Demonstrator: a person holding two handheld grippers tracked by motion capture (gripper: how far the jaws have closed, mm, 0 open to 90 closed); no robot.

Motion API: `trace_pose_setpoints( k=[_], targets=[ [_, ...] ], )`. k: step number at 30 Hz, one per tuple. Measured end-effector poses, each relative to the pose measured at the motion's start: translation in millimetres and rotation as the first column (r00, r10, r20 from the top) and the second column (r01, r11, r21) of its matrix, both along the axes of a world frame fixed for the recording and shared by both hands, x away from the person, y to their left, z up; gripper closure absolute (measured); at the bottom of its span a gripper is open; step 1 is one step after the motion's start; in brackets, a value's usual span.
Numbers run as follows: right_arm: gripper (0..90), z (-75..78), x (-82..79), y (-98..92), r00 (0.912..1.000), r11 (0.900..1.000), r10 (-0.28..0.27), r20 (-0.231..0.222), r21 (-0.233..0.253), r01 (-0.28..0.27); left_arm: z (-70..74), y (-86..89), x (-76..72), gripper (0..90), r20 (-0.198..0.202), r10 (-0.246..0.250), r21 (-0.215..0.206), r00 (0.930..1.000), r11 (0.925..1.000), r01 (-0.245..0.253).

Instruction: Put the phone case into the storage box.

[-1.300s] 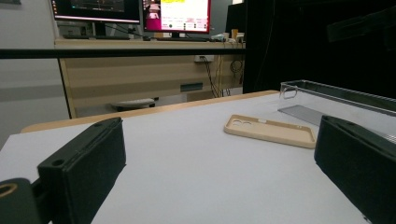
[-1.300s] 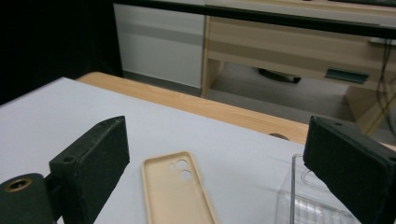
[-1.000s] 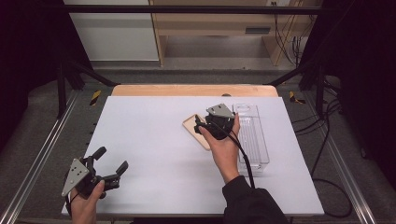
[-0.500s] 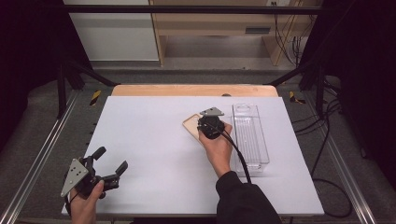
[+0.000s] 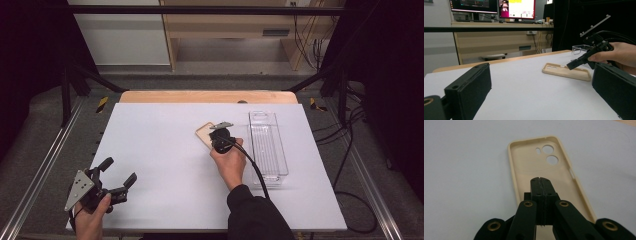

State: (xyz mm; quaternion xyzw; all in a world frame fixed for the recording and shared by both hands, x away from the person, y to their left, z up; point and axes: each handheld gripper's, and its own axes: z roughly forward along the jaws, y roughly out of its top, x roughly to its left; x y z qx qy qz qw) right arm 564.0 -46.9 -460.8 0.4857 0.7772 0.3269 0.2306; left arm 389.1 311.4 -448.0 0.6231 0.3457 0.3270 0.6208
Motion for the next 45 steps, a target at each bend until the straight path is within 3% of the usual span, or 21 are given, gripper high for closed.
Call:
trace_pose_setpoints(
  k=[5, 13, 19, 33, 34, 39, 45],
  targets=[
    [90.0, -6.8, -5.3, -0.9, 0.9993, 0.999, -0.037, -0.007, -0.032, 0.037, 0.1, -0.6, -0.2, 2.0, -0.002, -0.003, -0.002, 1.0000, 1.0000, 0.003],
    [90.0, -13.1, -19.1, -7.6, 0.9951, 0.997, -0.078, -0.061, -0.029, 0.077, -0.1, -2.5, 0.0, 2.0, -0.004, -0.016, 0.002, 0.9999, 0.9999, 0.016],
    [90.0, -11.4, -28.8, -8.8, 0.9943, 0.997, -0.072, -0.079, -0.041, 0.069, -0.1, -1.6, 0.0, 2.1, -0.004, -0.015, -0.002, 0.9999, 0.9999, 0.015],
    [90.0, -11.9, -83.9, -20.3, 0.9942, 1.000, -0.020, -0.106, -0.004, 0.019, 0.0, -4.1, -1.1, 2.2, -0.005, -0.021, 0.007, 0.9998, 0.9998, 0.021],
    [90.0, -12.3, -94.2, -20.7, 0.9946, 1.000, -0.005, -0.104, 0.000, 0.005, 0.0, -4.3, -1.2, 2.2, -0.005, -0.023, 0.009, 0.9997, 0.9997, 0.023],
    [90.0, -12.8, -114.0, -22.4, 0.9945, 1.000, 0.029, -0.101, -0.004, -0.030, -0.3, -5.6, -1.1, 2.2, -0.007, -0.026, 0.010, 0.9996, 0.9996, 0.026],
    [90.0, -11.2, -144.0, -31.5, 0.9876, 0.996, 0.085, -0.131, 0.007, -0.085, -0.7, -6.9, -1.0, 2.2, -0.010, -0.031, 0.017, 0.9995, 0.9994, 0.031]
  ],
)
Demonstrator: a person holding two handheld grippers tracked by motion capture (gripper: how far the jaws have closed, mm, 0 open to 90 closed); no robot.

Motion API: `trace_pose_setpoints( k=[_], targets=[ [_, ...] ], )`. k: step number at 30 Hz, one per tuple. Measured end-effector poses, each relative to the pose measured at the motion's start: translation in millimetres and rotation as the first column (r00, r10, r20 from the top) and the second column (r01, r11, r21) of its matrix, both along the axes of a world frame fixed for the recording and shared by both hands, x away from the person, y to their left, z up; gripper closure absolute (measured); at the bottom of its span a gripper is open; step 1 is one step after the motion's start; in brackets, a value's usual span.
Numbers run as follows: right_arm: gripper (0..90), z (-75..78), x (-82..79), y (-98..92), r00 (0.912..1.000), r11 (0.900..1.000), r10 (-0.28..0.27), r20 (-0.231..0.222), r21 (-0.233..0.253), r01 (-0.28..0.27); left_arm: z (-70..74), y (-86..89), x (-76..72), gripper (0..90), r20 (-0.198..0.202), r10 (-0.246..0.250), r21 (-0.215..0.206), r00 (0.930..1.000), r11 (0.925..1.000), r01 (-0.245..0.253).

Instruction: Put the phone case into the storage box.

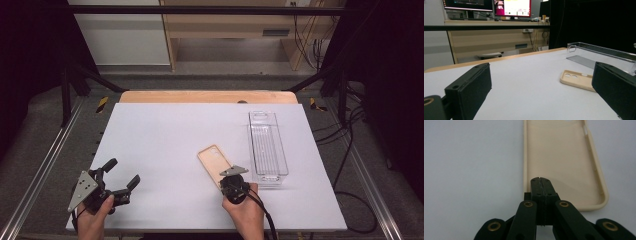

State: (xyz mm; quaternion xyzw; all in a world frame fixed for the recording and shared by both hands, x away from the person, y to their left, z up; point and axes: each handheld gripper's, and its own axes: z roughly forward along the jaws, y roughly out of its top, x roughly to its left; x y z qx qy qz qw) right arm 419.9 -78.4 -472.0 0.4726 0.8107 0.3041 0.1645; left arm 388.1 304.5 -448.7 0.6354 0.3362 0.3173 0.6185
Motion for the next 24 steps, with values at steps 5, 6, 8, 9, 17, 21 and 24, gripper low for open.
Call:
trace_pose_setpoints(
  k=[5, 6, 8, 9, 17, 21, 24],
  targets=[
    [90.0, 1.1, -20.9, -6.1, 0.9988, 0.999, 0.046, -0.016, -0.009, -0.046, -0.1, -0.7, -0.3, 2.2, -0.001, -0.001, 0.002, 1.0000, 1.0000, 0.001],
    [90.0, 1.3, -23.8, -7.3, 0.9986, 0.999, 0.050, -0.020, -0.008, -0.050, -0.1, -0.7, -0.3, 2.2, -0.001, -0.001, 0.002, 1.0000, 1.0000, 0.001],
    [90.0, 1.3, -27.9, -9.6, 0.9982, 0.998, 0.055, -0.022, -0.007, -0.055, -0.3, -1.1, -0.2, 2.2, -0.003, -0.001, 0.005, 1.0000, 1.0000, 0.001],
    [90.0, 1.2, -30.6, -11.1, 0.9979, 0.998, 0.062, -0.020, -0.007, -0.062, -0.5, -1.5, 0.1, 2.2, -0.004, -0.002, 0.004, 1.0000, 1.0000, 0.002],
    [40.7, 11.6, -32.5, -15.2, 0.9877, 0.993, 0.115, 0.106, 0.022, -0.117, -1.3, -3.8, 0.8, 2.2, -0.009, -0.009, 0.024, 0.9999, 0.9997, 0.009],
    [18.1, 9.7, -24.3, -13.8, 0.9866, 0.993, 0.116, 0.115, -0.004, -0.116, -1.2, -3.9, 0.4, 2.2, -0.009, -0.010, 0.027, 0.9999, 0.9996, 0.011],
    [9.7, 3.4, -13.3, -13.6, 0.9854, 0.992, 0.127, 0.114, -0.011, -0.126, -0.9, -3.7, 0.4, 2.2, -0.007, -0.012, 0.026, 0.9999, 0.9996, 0.012]
  ],
)
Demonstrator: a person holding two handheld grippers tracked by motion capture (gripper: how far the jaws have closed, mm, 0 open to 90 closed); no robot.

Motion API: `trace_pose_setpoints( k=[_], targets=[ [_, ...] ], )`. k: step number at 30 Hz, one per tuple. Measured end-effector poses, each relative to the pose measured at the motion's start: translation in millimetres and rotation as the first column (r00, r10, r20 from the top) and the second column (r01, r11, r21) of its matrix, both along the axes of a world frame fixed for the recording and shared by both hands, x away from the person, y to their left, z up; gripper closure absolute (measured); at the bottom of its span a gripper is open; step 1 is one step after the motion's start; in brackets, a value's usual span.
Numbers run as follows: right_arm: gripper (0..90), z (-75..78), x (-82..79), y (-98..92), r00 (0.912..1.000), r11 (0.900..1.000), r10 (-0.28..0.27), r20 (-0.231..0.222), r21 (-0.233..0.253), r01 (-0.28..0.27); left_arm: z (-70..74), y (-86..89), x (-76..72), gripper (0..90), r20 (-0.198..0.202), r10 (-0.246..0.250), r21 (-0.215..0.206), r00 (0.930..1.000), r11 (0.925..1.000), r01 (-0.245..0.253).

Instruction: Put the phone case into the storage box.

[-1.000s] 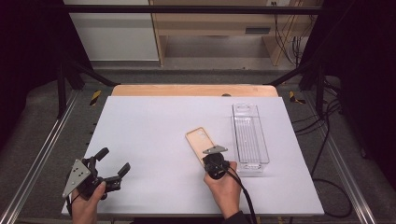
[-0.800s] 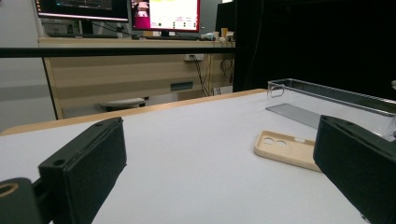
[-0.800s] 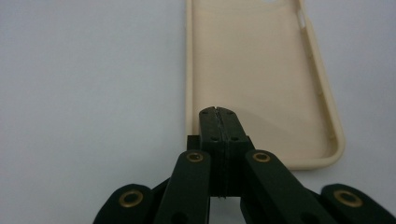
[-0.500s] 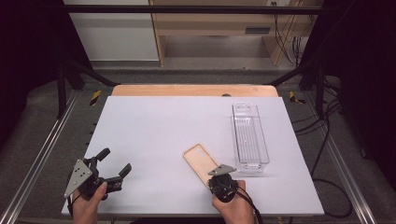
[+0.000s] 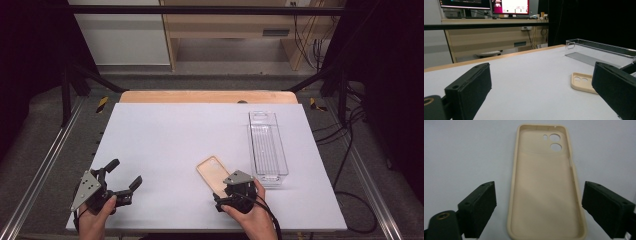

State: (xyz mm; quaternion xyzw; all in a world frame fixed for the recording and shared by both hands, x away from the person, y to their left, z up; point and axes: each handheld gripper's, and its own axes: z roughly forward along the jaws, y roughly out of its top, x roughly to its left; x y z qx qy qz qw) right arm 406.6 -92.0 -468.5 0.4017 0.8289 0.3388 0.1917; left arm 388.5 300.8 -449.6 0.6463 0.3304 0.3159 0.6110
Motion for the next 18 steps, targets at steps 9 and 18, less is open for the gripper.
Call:
trace_pose_setpoints(
  k=[9, 18],
  targets=[
    [8.2, -16.2, 11.2, -2.3, 0.9994, 1.000, -0.007, -0.035, -0.010, 0.007, 0.0, -2.1, -0.1, 2.2, 0.000, -0.008, 0.007, 1.0000, 0.9999, 0.008],
    [10.8, -21.8, 11.2, -6.3, 0.9995, 1.000, -0.008, -0.031, 0.029, 0.009, 0.2, -3.0, -0.7, 2.2, -0.003, -0.016, 0.005, 0.9999, 0.9999, 0.016]
  ],
)
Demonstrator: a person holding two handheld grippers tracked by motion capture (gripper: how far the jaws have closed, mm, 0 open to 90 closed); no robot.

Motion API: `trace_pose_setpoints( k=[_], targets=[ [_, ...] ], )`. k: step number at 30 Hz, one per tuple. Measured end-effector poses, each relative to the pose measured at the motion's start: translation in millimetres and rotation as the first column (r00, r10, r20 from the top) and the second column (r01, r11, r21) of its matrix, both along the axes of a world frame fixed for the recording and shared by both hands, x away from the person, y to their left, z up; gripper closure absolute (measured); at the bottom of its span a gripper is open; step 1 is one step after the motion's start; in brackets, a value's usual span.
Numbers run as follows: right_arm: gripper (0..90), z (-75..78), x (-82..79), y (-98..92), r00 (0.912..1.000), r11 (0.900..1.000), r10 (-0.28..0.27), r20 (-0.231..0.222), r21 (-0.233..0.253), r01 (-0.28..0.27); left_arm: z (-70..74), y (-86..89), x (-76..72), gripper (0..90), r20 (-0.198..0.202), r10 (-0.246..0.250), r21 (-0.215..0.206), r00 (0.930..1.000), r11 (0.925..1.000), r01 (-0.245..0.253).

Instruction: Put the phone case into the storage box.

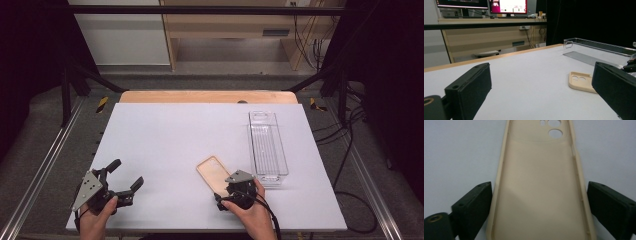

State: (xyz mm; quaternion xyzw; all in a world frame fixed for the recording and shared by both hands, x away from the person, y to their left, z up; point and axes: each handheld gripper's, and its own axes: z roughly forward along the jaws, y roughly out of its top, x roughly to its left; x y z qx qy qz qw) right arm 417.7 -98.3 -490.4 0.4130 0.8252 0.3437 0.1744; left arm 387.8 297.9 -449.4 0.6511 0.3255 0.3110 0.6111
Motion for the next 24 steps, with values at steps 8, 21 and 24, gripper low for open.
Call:
trace_pose_setpoints(
  k=[8, 21, 24],
  targets=[
    [12.0, 1.3, -0.7, 0.4, 1.0000, 1.000, -0.009, -0.002, 0.001, 0.009, -0.4, -2.3, -0.2, 2.1, -0.015, -0.001, -0.004, 0.9999, 1.0000, 0.001],
    [12.5, 13.4, -12.3, 18.0, 0.9809, 0.995, -0.030, 0.192, 0.104, 0.010, 1.7, -13.5, 0.1, 1.6, -0.142, -0.063, -0.048, 0.9878, 0.9972, 0.057],
    [12.5, 17.6, -15.1, 21.4, 0.9646, 0.989, -0.036, 0.261, 0.151, -0.004, 5.9, -27.9, 3.8, 1.6, -0.179, -0.096, -0.079, 0.9791, 0.9934, 0.083]
  ],
)
